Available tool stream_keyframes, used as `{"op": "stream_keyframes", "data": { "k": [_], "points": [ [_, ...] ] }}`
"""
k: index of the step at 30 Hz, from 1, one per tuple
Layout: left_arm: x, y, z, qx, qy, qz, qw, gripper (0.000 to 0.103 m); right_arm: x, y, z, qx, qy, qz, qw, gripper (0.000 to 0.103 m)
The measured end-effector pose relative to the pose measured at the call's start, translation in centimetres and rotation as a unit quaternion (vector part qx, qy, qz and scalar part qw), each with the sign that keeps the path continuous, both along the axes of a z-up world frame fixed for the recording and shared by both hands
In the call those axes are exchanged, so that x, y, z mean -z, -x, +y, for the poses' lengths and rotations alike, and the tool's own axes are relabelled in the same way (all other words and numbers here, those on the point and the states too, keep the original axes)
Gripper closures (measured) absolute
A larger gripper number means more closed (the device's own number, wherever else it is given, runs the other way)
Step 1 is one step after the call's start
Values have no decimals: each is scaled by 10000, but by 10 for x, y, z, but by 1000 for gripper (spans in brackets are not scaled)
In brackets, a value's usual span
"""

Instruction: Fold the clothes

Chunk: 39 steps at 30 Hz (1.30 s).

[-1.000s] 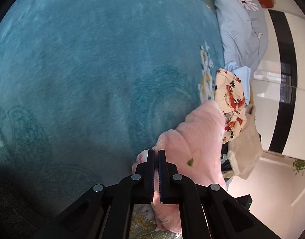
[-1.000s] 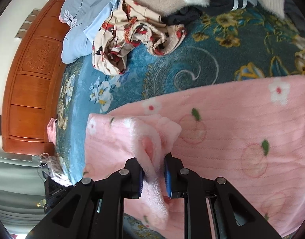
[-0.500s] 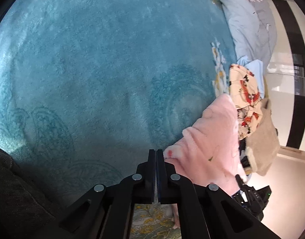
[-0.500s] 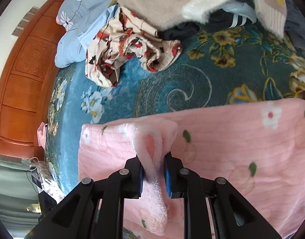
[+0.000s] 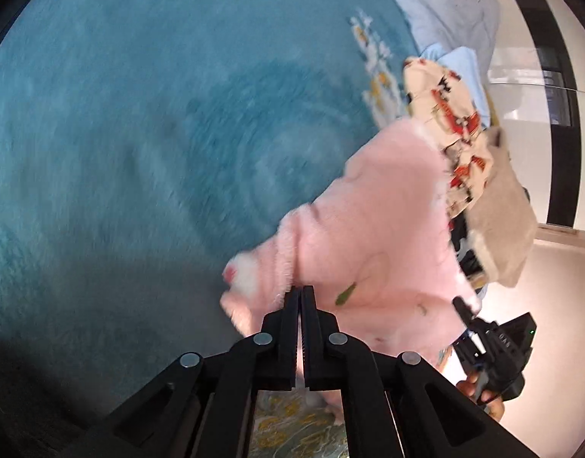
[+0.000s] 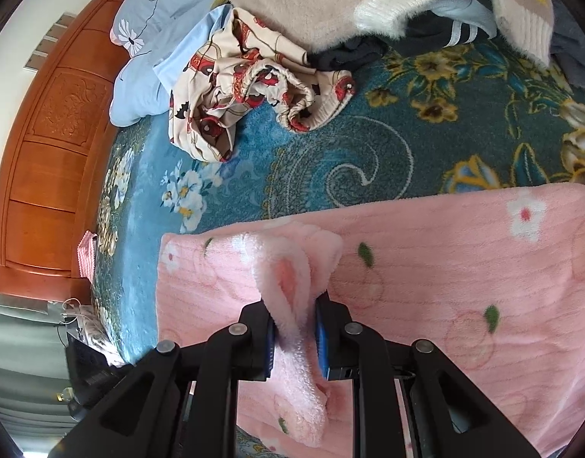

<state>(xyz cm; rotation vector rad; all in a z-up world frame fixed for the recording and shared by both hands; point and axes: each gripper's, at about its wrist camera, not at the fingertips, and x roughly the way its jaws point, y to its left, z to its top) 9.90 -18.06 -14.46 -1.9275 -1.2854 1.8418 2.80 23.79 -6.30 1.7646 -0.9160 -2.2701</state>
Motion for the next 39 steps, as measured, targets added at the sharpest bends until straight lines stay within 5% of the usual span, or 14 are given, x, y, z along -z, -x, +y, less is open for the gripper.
{"op": "stream_keyframes", "data": {
  "k": [6, 13, 22, 24, 27, 31, 32, 33, 36, 39],
  "points": [
    [-7, 1, -6, -33, 38, 142, 9999, 100, 14, -5, 8, 216, 165, -180, 9995, 80],
    [4, -1, -22, -630, -666, 220, 9955, 100, 25, -32, 13, 136, 789, -187, 9966, 44],
    [-11, 4, -13, -470, -582, 603, 9954, 89, 61, -43, -16, 148, 1035, -298, 9941, 37],
    [-14, 8, -12, -483, -622, 715, 9943, 86, 57, -40, -21, 150, 1151, -216, 9930, 41],
    [-26, 6, -13, -458, -811, 1063, 9900, 85, 44, -35, -34, -59, 1153, -162, 9932, 81],
    [-54, 6, -6, -177, -1168, 1869, 9753, 77, 1, -37, -49, -682, 1447, 289, 9867, 85],
    [-60, 7, -1, -75, -1244, 2028, 9713, 68, -14, -40, -50, -864, 1535, 491, 9831, 85],
    [-59, 9, 5, 61, -1154, 1974, 9735, 58, -28, -44, -49, -1032, 1607, 678, 9792, 85],
    [-45, 17, 22, 496, -655, 1443, 9861, 58, -35, -54, -36, -1111, 1540, 666, 9795, 85],
    [-21, 21, 29, 669, -281, 670, 9951, 62, 9, -57, -21, -735, 762, -195, 9942, 84]
  ]
}}
